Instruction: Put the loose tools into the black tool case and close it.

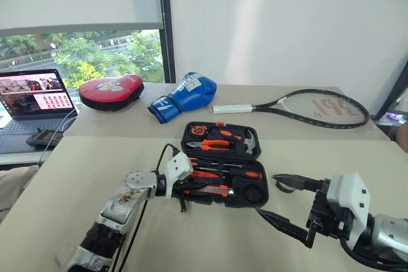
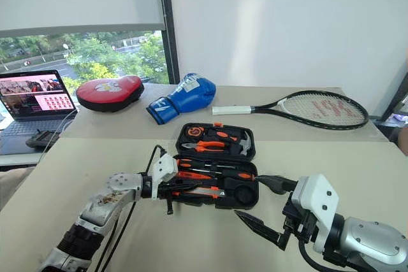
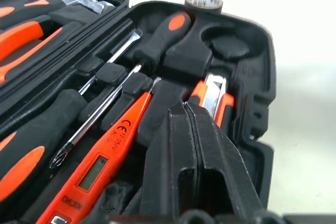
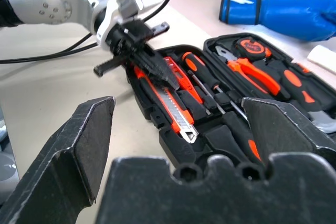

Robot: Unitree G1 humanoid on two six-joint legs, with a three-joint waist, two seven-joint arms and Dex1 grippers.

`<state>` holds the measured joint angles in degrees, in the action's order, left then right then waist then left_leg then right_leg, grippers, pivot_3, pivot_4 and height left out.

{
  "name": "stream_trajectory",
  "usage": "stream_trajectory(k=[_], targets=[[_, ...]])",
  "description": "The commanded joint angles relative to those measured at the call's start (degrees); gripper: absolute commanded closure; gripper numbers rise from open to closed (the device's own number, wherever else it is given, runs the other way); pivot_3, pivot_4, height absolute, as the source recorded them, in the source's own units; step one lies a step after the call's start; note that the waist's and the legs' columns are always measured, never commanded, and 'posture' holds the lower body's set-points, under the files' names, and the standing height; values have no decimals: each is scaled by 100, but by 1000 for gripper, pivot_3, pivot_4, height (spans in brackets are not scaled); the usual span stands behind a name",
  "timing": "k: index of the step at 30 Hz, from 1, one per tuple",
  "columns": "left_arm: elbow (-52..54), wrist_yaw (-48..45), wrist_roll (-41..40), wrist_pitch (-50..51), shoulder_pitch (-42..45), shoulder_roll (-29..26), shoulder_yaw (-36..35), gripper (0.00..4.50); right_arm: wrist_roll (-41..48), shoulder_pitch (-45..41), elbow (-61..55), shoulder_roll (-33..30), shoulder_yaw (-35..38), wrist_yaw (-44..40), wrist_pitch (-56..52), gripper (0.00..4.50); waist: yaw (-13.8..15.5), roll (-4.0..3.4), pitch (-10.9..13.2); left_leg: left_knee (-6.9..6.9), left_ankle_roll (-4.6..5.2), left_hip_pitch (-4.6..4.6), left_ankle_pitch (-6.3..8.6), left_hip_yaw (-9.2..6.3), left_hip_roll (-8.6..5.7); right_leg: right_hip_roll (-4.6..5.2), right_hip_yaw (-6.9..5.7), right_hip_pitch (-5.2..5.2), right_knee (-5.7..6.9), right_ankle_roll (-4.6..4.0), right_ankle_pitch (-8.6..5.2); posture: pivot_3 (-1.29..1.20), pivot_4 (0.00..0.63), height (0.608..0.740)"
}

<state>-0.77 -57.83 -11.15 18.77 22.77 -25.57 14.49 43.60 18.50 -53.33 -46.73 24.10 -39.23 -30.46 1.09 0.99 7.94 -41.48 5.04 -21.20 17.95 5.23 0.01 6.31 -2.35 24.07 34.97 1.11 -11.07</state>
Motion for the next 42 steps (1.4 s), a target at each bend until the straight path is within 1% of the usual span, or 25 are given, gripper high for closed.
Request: stream_trajectory(k=[1,2,6,9,11,13,15,16,18,22,25,27,28,31,33,35,36,38,39,42], targets=[[-665,24,351,11,-162,-77,306,4456,0,-108,13,-104,107,47,-50,0,-2,-10,-17,5,0,9,0,2,1,4,1,2,0,16,-10,0,150,740],[-717,56,361,18,-138,-64,309,4456,-40,-134,59,-124,92,99,-97,0,1,-13,-26,9,-1,12,0,2,1,8,1,2,-1,37,-23,0,150,740],[-864,71,388,-94,-168,-108,325,4456,-90,-246,168,-162,-12,278,-254,0,24,-32,-60,18,-9,16,-6,0,2,9,1,2,3,38,-23,0,150,740],[-658,48,-72,-79,-242,47,-8,4456,-173,-365,242,-183,-116,355,-342,0,33,-47,-75,23,-9,14,-6,2,2,11,2,0,3,0,-3,0,150,740],[-366,189,-635,224,-151,303,-477,4456,-206,-496,319,-169,-129,492,-416,0,27,-54,-78,25,-9,10,-6,3,1,11,3,0,2,-2,-3,0,150,740],[182,441,-1374,894,30,466,-1057,4456,-241,-606,360,-184,-133,537,-475,0,28,-46,-69,26,-9,0,-8,6,1,13,5,10,5,-2,-3,0,150,740],[648,631,-1828,1410,182,444,-1394,4456,-267,-723,395,-150,-152,609,-496,0,19,2,-30,27,-20,-19,-16,-6,8,7,0,23,6,-1,-2,0,150,740],[791,700,-1915,1551,222,399,-1473,4456,-270,-777,419,-130,-176,621,-501,0,16,17,-19,27,-25,-31,-19,-10,13,0,-1,31,5,8,5,0,150,740],[987,879,-2106,1890,338,285,-1679,4456,-313,-870,458,-128,-274,610,-499,0,11,26,-11,32,-29,-48,-21,-16,15,-24,-4,42,3,24,15,0,150,740],[1060,1360,-2596,2397,647,214,-2278,3389,-340,-1124,599,-106,-511,620,-537,0,8,27,-10,50,-36,-54,-25,-16,-5,-21,-11,48,-2,29,12,0,150,740],[1227,1390,-2670,2548,648,1,-2350,2201,-400,-1221,694,-133,-570,664,-595,0,12,30,-5,51,-57,-62,-37,-16,-12,-19,-15,45,-15,34,9,0,150,740],[1549,1081,-2835,2731,518,-384,-2312,1514,-436,-1298,827,-277,-636,749,-895,0,6,37,1,50,-55,-65,-36,-14,-15,-20,-16,46,-17,37,6,0,150,740],[1715,887,-2929,2801,433,-567,-2274,1093,-383,-1328,890,-344,-645,776,-1101,0,-11,40,7,50,-55,-68,-36,-13,-16,-20,-17,46,-20,37,6,0,150,740],[2252,257,-3411,3094,158,-1199,-2254,45,-266,-1453,1272,-676,-706,698,-1752,0,-37,39,9,53,-58,-75,-36,-11,-15,-15,-17,56,-20,32,3,0,150,740],[2599,-239,-3536,3041,-101,-1689,-2250,45,-229,-1624,1612,-1035,-892,498,-2220,0,-29,35,12,53,-58,-77,-36,-7,-15,-11,-16,63,-18,17,-6,0,150,740],[2876,-704,-3478,2808,-375,-2130,-2235,45,-487,-1942,1967,-1396,-1278,455,-2521,0,-37,31,16,52,-62,-78,-37,-6,-14,-10,-18,67,-15,-1,-16,0,150,740],[2958,-850,-3425,2681,-485,-2274,-2221,45,-621,-2115,2109,-1482,-1460,459,-2555,0,-47,27,18,54,-65,-79,-39,-1,-13,-10,-16,72,-12,-9,-21,0,150,740],[3108,-935,-3446,2560,-629,-2413,-2248,45,-864,-2534,2377,-1584,-1915,381,-2570,0,-44,24,23,57,-69,-79,-42,6,-12,-10,-12,81,-9,-26,-31,0,150,740],[3185,-925,-3513,2563,-675,-2443,-2280,45,-849,-2776,2575,-1517,-2083,329,-2702,0,-39,25,24,58,-71,-83,-43,7,-12,-11,-13,86,-7,-26,-31,0,150,740],[3416,-770,-3691,2632,-809,-2417,-2390,45,-1097,-3220,3047,-1503,-2615,116,-2784,0,-17,23,28,57,-76,-87,-48,1,-11,-20,-12,88,-1,-28,-28,0,150,740]])
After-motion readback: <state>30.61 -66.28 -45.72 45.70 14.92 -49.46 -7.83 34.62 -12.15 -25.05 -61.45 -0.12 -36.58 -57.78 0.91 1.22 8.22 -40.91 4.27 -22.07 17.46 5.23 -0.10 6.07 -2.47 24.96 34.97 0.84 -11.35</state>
